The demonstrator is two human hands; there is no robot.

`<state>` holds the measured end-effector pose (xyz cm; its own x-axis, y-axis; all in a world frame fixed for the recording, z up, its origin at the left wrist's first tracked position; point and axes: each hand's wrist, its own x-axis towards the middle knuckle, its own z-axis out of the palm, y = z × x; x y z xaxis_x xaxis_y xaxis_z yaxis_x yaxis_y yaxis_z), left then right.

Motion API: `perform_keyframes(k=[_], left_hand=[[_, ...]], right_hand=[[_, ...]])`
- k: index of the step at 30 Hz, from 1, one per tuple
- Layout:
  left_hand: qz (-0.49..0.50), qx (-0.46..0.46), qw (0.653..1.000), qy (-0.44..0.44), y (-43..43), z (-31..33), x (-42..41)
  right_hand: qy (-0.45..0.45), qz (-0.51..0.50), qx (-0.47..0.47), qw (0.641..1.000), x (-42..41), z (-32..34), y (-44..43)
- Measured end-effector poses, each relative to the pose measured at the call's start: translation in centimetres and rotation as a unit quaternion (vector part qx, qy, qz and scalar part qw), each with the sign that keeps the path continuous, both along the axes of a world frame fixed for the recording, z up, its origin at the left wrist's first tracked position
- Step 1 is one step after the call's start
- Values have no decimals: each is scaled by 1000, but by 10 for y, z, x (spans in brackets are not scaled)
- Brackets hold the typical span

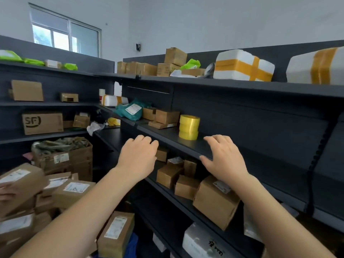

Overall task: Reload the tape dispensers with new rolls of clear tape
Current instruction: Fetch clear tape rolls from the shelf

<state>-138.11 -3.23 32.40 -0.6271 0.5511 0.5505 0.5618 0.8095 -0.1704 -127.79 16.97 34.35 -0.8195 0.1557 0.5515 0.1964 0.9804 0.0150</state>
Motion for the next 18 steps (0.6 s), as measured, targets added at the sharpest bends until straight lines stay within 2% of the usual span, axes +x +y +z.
perform_keyframes(k=[12, 18], left_hand=[[-24, -19, 999, 11, 107, 14, -181], [-37, 7, 999, 0, 175, 18, -263]], right_hand=[[3, -30, -8, 1000, -166, 10, 97], [9, -28, -38, 999, -243, 15, 157]])
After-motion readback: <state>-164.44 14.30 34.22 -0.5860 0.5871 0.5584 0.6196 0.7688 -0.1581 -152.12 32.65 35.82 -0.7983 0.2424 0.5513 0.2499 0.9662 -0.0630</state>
